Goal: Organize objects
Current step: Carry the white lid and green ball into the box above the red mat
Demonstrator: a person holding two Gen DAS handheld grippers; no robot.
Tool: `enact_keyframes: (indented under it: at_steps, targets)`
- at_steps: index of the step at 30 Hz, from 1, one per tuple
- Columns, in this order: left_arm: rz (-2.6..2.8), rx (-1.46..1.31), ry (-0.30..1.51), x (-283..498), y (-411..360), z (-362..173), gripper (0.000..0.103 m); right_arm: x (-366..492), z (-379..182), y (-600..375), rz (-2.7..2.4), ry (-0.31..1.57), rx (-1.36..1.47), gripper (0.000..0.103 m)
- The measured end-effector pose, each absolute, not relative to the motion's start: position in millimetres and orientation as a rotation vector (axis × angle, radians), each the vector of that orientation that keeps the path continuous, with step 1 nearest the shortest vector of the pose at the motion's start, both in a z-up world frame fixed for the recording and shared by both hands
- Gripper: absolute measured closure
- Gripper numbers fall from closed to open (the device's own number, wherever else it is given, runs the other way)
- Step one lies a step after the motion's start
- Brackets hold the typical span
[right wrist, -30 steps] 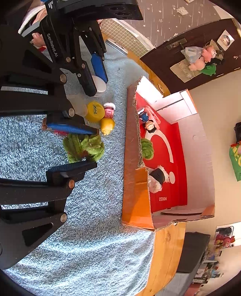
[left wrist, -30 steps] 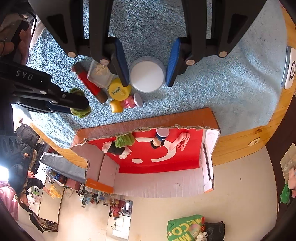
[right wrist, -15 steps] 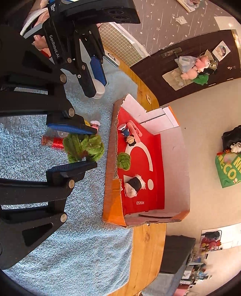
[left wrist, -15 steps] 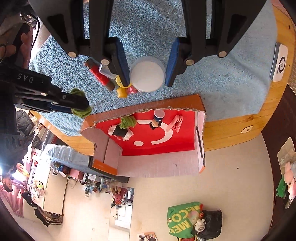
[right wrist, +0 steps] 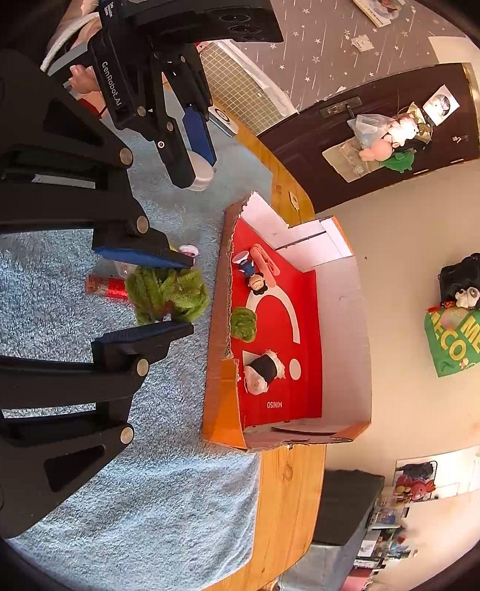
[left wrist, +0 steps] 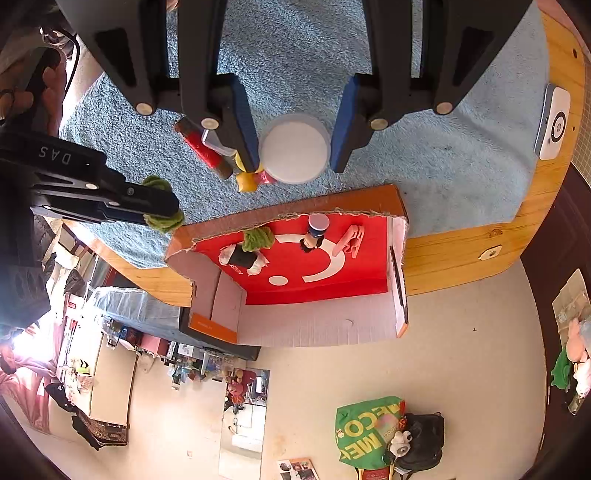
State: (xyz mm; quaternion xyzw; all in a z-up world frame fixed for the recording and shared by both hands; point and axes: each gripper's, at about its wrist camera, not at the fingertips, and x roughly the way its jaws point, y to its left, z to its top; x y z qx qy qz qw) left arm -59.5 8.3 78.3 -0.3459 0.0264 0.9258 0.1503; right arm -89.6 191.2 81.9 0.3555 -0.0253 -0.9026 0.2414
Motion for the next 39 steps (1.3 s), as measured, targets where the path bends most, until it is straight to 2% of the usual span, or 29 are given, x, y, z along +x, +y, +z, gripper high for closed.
enact_keyframes:
  at_steps: [17, 29, 39]
  targets:
    - [2.637, -0.963, 0.041, -79.4, 11.6, 96.3, 0.062, -103.9, 88.9, 185.6, -2.447, -0.075, 0.958, 0.076]
    - [2.608, -0.976, 0.011, -142.9, 16.0, 112.1, 0.062, -167.6, 103.1, 176.1, -2.436, -0.045, 0.997, 0.076]
    - [2.62, -1.025, 0.026, -198.2, 14.4, 113.9, 0.062, -228.1, 113.0, 163.8, -2.486, 0.086, 1.05, 0.076]
